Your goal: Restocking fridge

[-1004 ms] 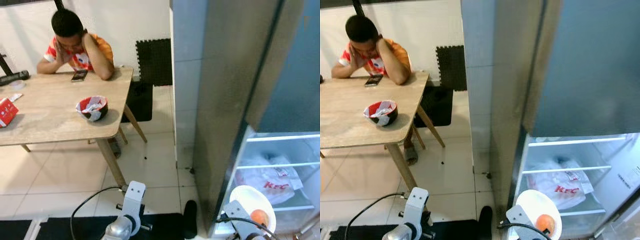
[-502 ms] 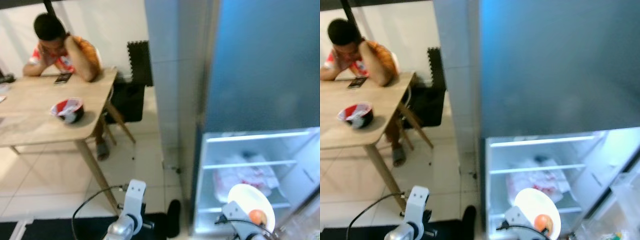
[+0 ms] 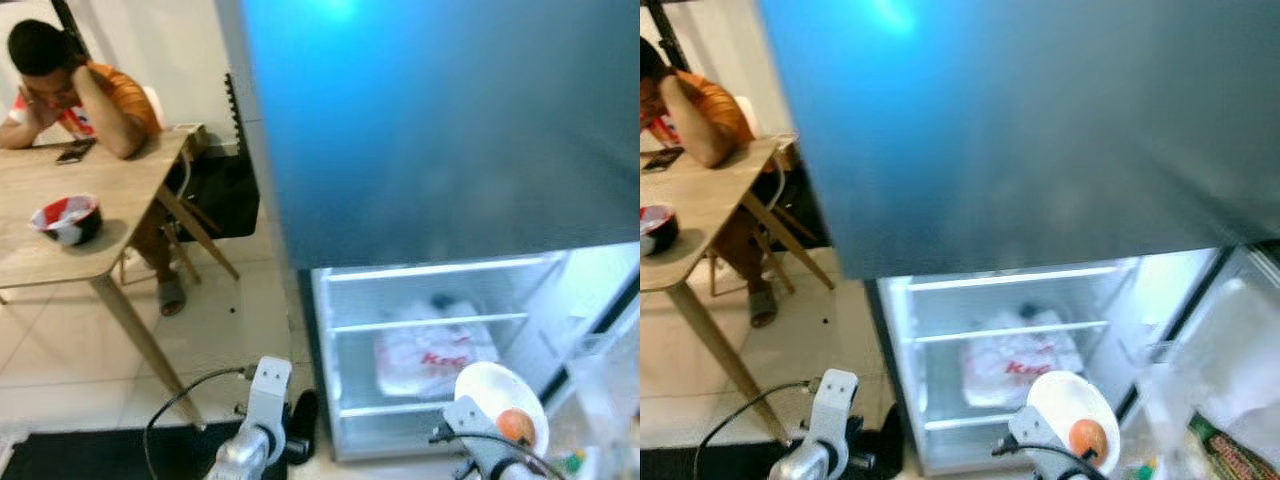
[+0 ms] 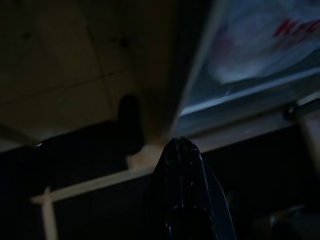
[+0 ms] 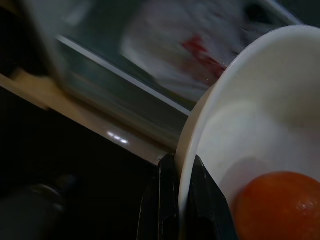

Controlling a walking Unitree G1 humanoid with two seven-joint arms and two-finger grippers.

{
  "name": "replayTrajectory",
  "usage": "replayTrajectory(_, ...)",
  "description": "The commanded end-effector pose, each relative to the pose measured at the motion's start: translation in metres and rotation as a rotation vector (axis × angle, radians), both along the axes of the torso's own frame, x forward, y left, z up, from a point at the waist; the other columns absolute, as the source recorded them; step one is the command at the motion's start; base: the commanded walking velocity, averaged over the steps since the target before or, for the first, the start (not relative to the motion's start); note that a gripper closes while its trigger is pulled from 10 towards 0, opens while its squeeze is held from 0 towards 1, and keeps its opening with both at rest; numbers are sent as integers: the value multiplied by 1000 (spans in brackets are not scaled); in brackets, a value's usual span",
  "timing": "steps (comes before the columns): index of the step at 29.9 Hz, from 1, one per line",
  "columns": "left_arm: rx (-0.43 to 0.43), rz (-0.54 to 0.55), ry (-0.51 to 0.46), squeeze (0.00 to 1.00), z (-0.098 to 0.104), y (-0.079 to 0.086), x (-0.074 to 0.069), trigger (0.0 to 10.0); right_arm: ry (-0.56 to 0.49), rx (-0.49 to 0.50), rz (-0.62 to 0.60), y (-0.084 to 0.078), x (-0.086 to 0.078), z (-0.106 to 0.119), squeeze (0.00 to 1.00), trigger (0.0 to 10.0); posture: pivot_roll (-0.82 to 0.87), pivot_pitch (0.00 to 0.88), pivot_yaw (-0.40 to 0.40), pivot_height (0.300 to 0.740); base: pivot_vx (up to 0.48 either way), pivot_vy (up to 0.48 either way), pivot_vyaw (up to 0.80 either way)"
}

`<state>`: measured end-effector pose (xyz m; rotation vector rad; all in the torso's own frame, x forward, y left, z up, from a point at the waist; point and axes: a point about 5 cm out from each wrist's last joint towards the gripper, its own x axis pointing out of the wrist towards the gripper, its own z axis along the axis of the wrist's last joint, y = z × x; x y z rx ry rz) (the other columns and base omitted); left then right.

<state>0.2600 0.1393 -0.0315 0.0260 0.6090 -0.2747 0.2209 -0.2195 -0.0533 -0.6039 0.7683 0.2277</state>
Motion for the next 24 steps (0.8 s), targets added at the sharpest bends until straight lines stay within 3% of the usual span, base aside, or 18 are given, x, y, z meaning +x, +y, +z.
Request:
replayTrajectory(1,4,8,24,0,-5,4,-6,10000,-2,12,12,6,0,-1,0,10000,-87,68,46,740,0,-330,0)
replayTrajectory(24,15,-2,3,0,-8,7,-12,10000,-4,7,30,10,0,-2,0,10000,-88,69,45,740,0,-13,0)
